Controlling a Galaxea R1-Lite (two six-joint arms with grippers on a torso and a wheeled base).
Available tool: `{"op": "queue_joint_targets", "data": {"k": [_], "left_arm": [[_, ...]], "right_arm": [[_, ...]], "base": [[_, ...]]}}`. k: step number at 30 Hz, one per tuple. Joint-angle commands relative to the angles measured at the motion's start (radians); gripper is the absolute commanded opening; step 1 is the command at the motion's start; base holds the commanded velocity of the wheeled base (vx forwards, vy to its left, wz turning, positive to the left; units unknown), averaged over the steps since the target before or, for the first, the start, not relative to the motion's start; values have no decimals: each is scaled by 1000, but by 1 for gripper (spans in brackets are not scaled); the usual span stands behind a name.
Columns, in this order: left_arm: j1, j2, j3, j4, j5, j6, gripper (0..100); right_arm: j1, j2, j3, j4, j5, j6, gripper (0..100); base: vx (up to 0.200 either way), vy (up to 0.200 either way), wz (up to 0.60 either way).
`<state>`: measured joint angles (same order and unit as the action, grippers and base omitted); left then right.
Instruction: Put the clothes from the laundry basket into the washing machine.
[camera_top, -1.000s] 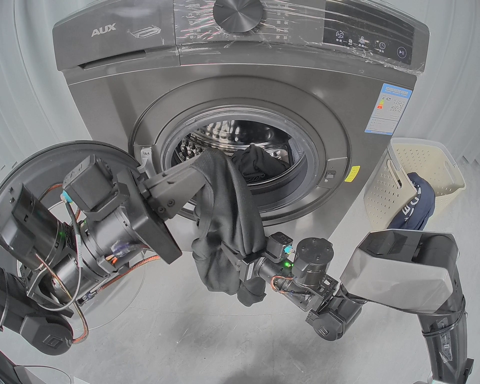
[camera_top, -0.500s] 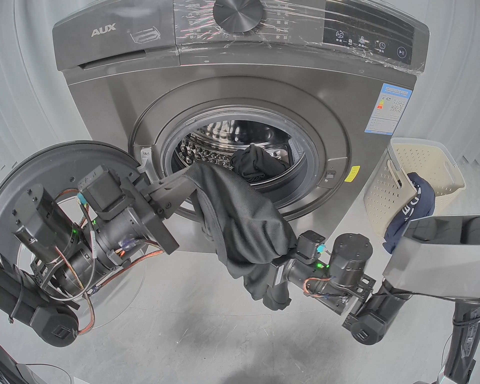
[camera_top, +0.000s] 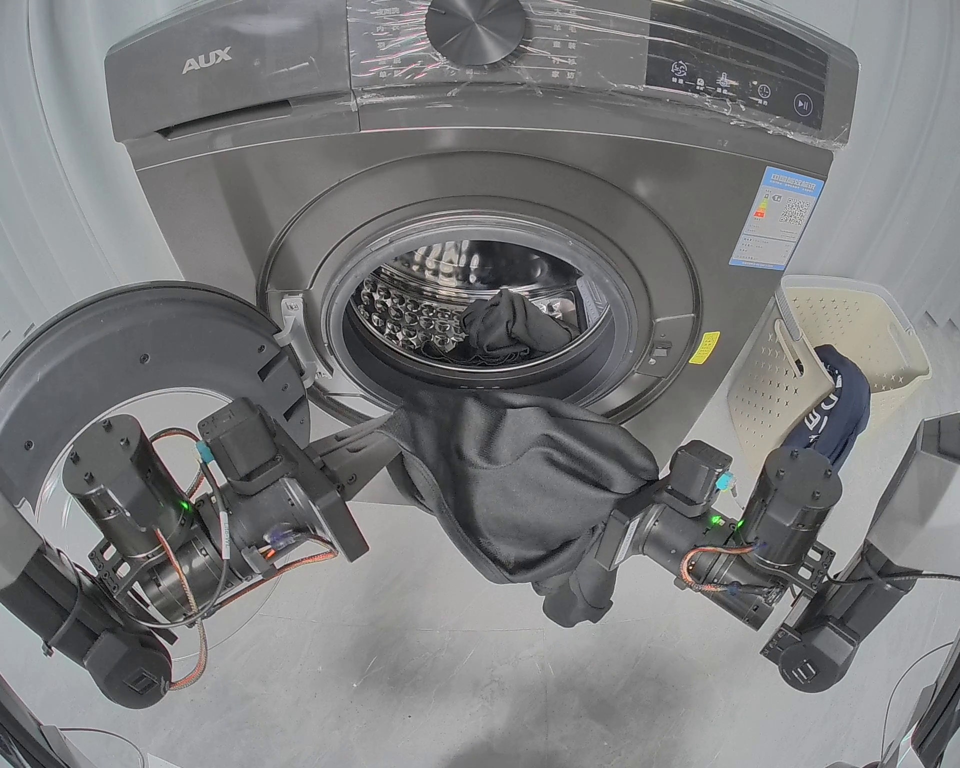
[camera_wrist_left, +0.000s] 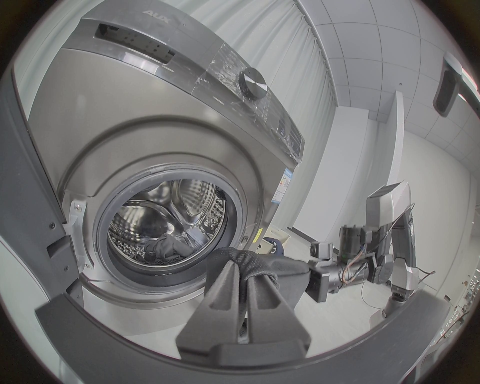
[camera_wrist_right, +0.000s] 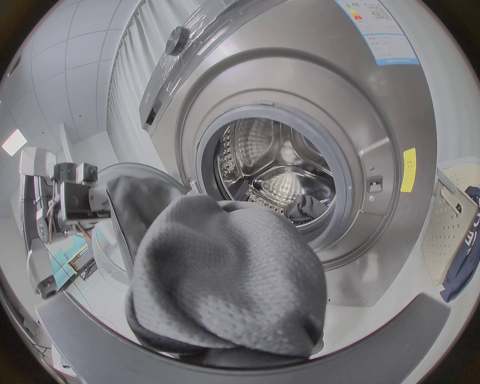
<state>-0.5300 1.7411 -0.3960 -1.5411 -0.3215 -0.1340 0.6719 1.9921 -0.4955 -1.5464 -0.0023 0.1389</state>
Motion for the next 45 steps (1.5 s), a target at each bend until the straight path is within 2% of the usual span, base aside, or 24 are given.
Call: {"op": "queue_joint_targets", "data": {"k": [1, 12, 34, 39, 42, 45], "left_arm": [[1, 28, 12, -1, 1, 8, 0], [16, 12, 63, -2, 2, 10, 0], [15, -6, 77, -2, 1, 8, 0], [12, 11, 135, -2, -5, 7, 0], [8, 43, 163, -2, -10, 13, 0], [10, 72, 170, -2, -10, 28, 0]], "right_arm": [[-9, -27, 5, 0, 1, 1, 0], [-18, -26, 9, 0, -4, 5, 0], [-34, -24, -8, 0, -7, 18, 0], [-43, -22, -58, 0, -57, 34, 0], [-43, -24, -83, 0, -64, 54, 0], [-40, -30, -87, 0, -64, 53, 0]], "base": [[0, 0, 0], [0, 0, 0], [0, 0, 0], [0, 0, 0], [0, 0, 0], [0, 0, 0]]}}
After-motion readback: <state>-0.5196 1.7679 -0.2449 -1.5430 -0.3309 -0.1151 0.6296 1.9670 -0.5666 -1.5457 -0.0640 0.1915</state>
